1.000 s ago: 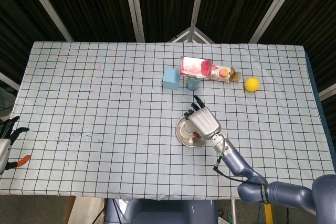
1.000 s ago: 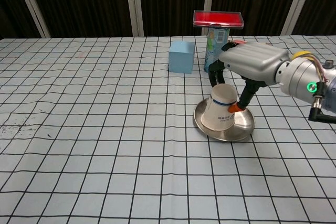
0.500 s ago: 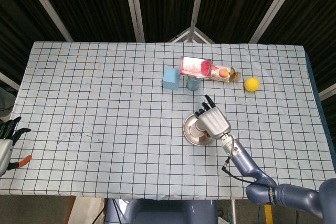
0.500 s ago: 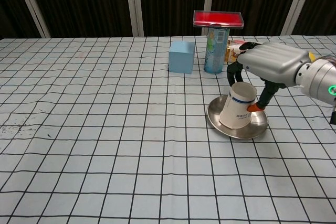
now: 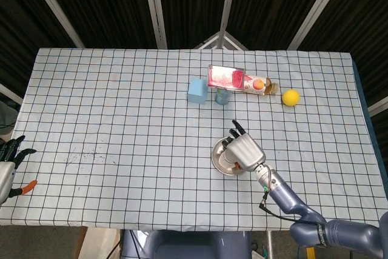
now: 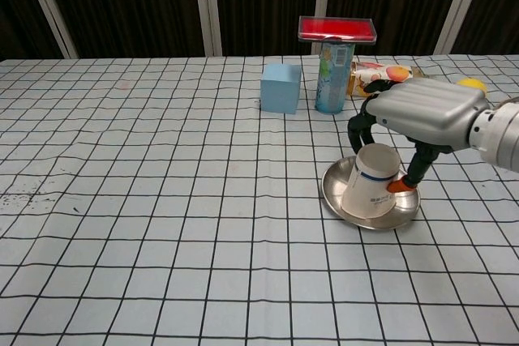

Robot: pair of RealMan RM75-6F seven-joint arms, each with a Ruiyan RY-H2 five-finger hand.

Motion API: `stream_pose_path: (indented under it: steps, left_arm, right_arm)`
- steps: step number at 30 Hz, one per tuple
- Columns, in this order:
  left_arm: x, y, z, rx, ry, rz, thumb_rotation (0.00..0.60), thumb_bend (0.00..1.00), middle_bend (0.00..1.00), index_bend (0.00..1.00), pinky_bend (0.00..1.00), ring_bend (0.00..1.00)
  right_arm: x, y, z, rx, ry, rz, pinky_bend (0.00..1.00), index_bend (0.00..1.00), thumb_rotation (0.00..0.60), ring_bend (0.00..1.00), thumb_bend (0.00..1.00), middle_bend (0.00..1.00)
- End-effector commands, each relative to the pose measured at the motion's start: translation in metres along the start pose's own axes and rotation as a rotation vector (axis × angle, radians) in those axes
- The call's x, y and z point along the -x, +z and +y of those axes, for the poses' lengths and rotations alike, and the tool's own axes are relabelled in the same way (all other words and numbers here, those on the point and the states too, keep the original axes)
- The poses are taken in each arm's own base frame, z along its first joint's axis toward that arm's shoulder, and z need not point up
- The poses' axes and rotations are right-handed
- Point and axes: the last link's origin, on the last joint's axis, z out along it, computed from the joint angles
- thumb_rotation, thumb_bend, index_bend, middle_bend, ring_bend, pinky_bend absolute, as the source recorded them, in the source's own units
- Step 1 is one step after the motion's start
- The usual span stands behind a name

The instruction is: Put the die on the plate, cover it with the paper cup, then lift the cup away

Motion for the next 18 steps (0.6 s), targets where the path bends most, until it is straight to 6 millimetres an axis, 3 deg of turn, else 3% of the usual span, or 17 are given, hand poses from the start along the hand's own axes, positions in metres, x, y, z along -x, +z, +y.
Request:
stream_pose_path:
  steps: [1,10,18]
  left_arm:
    - [0.0,0.0,0.0,0.001,0.0,0.0,0.6,0.3,0.0,0.25,0.02,0.0]
    - [0.0,0.0,-0.001,0.001,0.0,-0.002,0.6,0.3,0.0,0.25,0.02,0.0]
    - [0.0,0.001,0.0,-0.001,0.003,-0.002,0.6,0.3,0.0,0.25,0.02,0.0]
  right_arm:
    - [-0.002,0.001,-0.005,-0.011,0.025,-0.003,0.0,0.59,0.6,0.24,0.33,0.49]
    - [-0.002,0.018,-0.013,-0.019,0.107,0.017,0.0,0.59,0.6,0.24,0.34,0.49]
    - [0.004,0.029,0.004,0.038,0.067,0.054,0.0,0.59,0.6,0.24,0.34,0.49]
